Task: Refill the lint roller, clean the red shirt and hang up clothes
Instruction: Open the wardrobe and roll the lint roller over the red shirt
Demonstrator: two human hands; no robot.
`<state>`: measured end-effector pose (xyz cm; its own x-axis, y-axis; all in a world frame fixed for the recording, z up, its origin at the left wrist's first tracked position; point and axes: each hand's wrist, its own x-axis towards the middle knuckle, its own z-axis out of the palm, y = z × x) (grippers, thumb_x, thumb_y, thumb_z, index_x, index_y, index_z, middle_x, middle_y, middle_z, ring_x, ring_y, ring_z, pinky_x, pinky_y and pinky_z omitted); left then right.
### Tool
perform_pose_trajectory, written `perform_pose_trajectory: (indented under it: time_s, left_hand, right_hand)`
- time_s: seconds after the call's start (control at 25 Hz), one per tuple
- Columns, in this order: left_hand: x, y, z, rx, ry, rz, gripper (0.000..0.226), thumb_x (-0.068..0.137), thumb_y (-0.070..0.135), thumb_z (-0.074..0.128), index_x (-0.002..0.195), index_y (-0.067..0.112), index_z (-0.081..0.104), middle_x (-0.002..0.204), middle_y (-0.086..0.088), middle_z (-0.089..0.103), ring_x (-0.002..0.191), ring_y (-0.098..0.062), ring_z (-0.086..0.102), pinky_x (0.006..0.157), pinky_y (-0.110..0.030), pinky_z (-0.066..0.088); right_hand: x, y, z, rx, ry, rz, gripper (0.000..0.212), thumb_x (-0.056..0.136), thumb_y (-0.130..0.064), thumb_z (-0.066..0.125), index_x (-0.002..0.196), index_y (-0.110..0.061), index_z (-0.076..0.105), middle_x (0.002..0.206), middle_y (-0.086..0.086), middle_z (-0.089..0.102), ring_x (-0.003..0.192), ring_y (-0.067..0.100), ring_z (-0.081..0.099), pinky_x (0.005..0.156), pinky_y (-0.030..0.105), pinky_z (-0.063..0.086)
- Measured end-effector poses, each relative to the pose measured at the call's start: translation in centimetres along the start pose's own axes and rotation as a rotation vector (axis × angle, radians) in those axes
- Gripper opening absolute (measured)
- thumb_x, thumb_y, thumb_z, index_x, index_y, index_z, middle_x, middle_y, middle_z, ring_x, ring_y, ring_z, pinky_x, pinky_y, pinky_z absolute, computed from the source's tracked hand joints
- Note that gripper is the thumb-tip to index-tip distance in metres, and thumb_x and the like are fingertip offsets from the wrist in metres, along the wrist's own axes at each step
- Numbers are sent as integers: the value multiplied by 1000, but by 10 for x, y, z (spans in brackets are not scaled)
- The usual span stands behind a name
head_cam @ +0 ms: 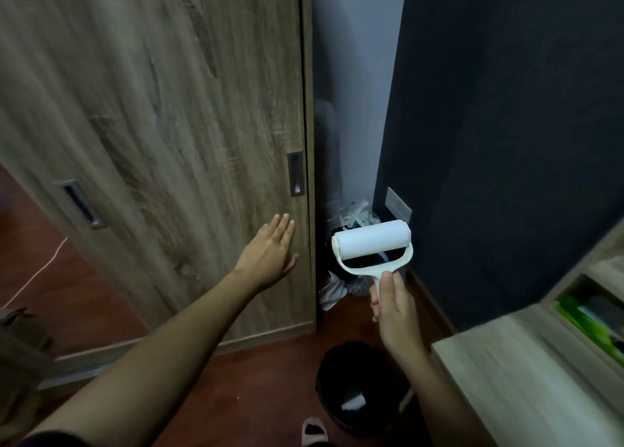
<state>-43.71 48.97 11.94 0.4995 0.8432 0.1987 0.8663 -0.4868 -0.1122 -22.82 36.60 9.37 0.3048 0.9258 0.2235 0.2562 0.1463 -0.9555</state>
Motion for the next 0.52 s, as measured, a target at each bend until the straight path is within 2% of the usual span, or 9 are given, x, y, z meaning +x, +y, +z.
perform_pose_trajectory:
  time_s: [0.16,0.32,0.44,0.52]
  left_hand:
    - [77,-41,30,107,-152,6,68,99,39,33,148,0,6,157,-20,4,145,-32,4,117,-39,9]
    - [158,-75,44,283,-86,115,69,93,38,50,143,-2,25,152,-22,24,141,-34,23,113,-39,24]
    - [206,-90,50,385,-246,193,58,102,25,27,145,-6,6,155,-23,4,144,-36,2,117,-40,7]
    - [228,-94,59,459,-289,261,53,102,18,20,143,-12,5,154,-29,6,144,-39,3,117,-42,2]
  right_hand:
    - [81,6,30,34,13,-8,43,82,-59,27,68,-21,43,54,-7,42,47,2,43,50,14,34]
    - [161,19,54,53,-5,15,39,84,-54,31,68,-20,42,51,-10,42,46,1,39,48,16,33]
    - [200,26,66,102,-14,39,39,86,-52,33,68,-19,41,51,-11,41,47,1,36,48,20,32]
    - [214,27,72,109,-4,29,35,88,-47,34,67,-20,41,52,-10,41,46,1,37,48,16,32]
